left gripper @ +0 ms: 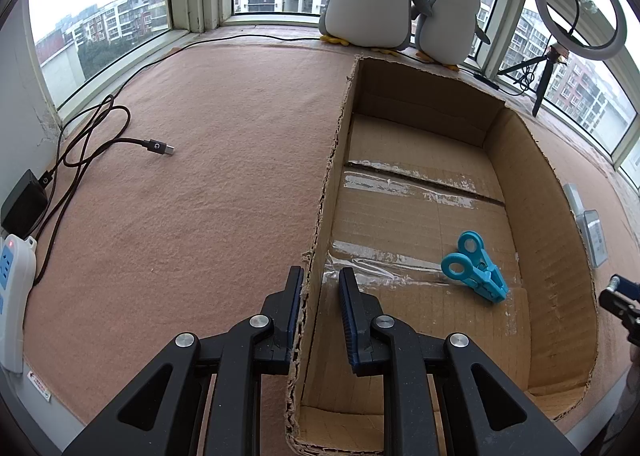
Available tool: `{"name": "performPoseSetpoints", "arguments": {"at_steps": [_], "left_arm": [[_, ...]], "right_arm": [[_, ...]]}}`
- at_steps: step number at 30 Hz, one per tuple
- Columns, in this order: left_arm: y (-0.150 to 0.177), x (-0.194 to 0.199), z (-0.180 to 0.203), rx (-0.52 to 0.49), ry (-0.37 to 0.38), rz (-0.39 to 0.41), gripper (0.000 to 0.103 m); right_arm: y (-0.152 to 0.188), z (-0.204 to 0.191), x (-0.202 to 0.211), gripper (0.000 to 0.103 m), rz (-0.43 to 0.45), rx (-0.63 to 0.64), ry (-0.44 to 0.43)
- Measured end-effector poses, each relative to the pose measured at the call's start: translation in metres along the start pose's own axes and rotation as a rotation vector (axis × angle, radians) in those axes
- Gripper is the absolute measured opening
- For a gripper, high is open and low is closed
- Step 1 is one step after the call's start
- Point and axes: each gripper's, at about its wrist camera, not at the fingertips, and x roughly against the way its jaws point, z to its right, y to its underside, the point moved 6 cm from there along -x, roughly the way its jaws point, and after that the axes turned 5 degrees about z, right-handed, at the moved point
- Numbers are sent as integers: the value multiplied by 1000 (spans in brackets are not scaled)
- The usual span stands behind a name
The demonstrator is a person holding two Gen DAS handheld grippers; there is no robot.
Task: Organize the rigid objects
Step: 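Grasp the green-and-white glue stick with the right tool, then carry the glue stick with the right tool into the box and release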
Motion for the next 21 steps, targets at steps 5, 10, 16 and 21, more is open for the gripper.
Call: {"name": "performPoseSetpoints", "arguments": {"at_steps": [5,10,16,21], "left_arm": [[0,0,0,0,1,0,19],[1,0,0,1,3,0,19],[0,-1,-1,1,5,-1,19],[0,-1,-1,3,7,-2,19]], "right_arm": [[-15,-21,19,67,51,24,-42],[-36,-58,33,67,98,77,-102],[-60,-108,32,67,128,140,-174],[-69,-146,19,67,117,192,-229]]}}
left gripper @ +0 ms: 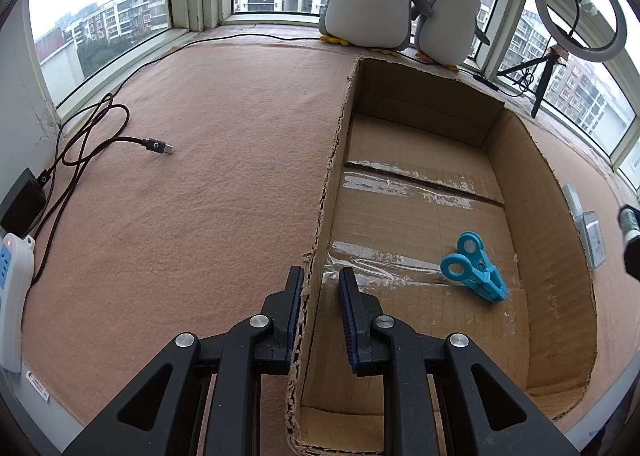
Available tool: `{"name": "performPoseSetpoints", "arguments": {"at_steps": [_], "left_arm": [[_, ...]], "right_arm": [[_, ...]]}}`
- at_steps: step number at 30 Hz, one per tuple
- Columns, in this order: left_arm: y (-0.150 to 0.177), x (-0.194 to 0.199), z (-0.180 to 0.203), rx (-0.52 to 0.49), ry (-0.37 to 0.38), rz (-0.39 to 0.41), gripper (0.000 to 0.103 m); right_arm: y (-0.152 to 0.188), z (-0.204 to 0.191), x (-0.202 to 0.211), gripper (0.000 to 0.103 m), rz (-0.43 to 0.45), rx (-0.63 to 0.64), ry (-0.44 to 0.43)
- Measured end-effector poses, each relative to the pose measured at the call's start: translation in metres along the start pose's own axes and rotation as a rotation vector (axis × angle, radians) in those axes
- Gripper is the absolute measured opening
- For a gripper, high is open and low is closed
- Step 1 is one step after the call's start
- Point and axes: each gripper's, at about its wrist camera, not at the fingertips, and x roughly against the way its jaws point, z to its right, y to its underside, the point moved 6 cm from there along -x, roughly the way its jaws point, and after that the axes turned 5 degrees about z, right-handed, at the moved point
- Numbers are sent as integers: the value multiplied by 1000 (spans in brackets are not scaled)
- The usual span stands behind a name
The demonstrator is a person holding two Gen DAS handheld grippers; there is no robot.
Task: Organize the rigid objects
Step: 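Carry the glue stick with the right tool into the box and release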
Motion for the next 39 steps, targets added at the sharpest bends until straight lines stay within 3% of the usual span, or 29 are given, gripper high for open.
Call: {"name": "performPoseSetpoints", "arguments": {"at_steps": [10,39], "left_arm": [[0,0,0,1,1,0,19],[0,1,0,2,3,0,19]], "right_arm": [[1,-33,-46,67,-79,82,-18],[8,-27,-42,68,-71,58,-15]]}}
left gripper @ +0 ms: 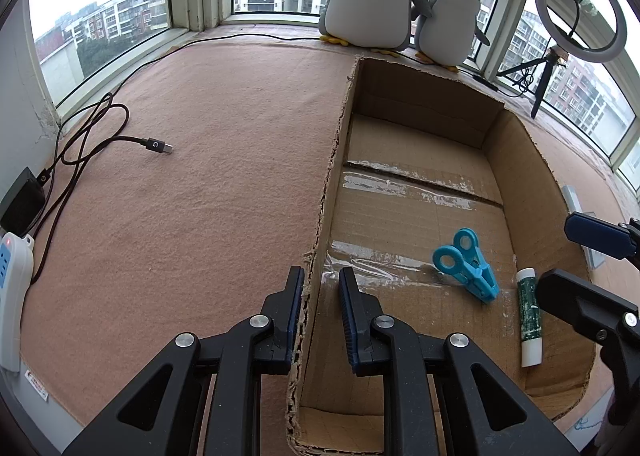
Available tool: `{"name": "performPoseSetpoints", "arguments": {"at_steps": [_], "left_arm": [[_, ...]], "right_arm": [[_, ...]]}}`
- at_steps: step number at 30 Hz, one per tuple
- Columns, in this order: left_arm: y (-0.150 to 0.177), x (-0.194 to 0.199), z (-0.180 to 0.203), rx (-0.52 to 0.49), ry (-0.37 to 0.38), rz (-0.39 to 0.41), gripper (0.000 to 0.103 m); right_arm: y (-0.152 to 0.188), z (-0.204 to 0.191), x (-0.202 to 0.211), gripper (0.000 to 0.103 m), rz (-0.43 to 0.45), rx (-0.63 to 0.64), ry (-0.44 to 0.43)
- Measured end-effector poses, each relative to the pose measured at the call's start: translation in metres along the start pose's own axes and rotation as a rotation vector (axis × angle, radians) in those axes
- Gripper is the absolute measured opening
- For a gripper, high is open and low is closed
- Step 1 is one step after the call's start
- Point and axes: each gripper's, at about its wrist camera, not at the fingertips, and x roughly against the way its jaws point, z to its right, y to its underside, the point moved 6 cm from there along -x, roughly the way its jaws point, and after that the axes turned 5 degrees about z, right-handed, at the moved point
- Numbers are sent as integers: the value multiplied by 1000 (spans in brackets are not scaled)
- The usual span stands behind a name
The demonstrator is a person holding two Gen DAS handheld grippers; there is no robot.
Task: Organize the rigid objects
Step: 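Carry the glue stick with the right tool into the box and release, then move the right tool to the clear phone box and grasp it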
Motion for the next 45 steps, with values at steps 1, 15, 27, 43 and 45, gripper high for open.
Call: {"name": "performPoseSetpoints", "arguments": {"at_steps": [1,15,27,43,45], "left_arm": [[0,0,0,0,0,0,19],[0,0,-3,1,-1,-1,19],[1,2,-3,-1,-4,-4,19],[1,2,-3,-1,-5,-4,19],[1,2,-3,-2,-5,-4,19]], "right_arm": [[1,1,1,68,1,-7,0],[18,69,57,72,90,-182,71],[61,174,75,72,55,-340,265],[83,201,50,72,-29,-330,327],[80,198,44,73,-35,-322,321]]}}
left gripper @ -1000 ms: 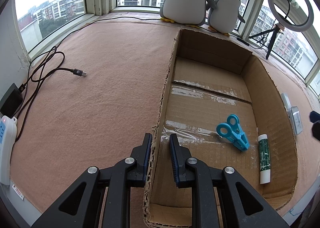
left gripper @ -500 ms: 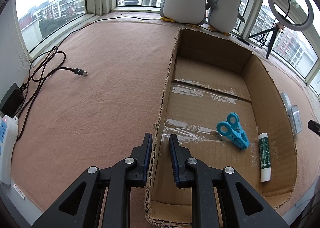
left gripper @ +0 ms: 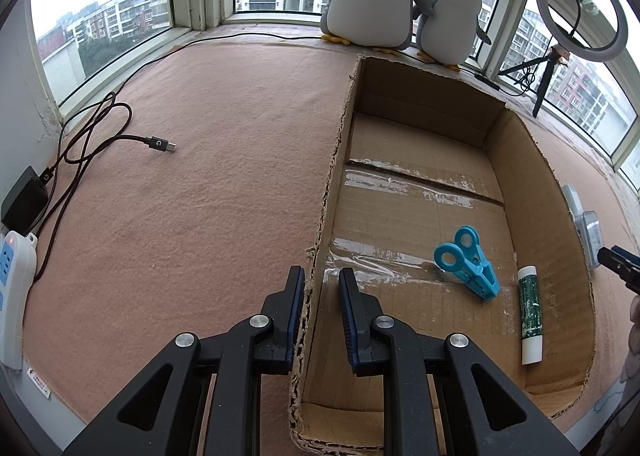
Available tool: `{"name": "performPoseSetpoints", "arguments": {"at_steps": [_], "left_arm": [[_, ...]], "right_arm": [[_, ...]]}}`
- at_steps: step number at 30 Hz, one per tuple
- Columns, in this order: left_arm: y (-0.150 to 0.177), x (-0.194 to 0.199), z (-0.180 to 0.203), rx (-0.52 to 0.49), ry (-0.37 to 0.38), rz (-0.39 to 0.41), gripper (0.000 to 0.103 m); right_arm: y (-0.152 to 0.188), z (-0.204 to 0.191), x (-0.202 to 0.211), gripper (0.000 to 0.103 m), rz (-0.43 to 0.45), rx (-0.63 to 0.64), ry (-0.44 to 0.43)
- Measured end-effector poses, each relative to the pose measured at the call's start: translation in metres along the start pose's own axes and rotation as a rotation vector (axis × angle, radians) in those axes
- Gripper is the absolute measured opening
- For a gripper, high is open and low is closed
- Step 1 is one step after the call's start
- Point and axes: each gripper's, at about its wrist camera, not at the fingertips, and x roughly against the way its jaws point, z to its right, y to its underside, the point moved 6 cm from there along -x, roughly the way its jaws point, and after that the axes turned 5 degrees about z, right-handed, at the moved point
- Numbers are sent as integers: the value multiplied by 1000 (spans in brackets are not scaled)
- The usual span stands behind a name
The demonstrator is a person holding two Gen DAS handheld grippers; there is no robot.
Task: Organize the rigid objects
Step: 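Move the right tool to the clear phone box and grasp it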
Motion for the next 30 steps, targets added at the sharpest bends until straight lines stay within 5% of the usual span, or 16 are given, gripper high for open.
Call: {"name": "performPoseSetpoints", "arguments": {"at_steps": [30], "left_arm": [[1,-1,-2,4,-1,-1,19]], "right_arm": [[-15,-23,-36,77,-75,137,68]]}}
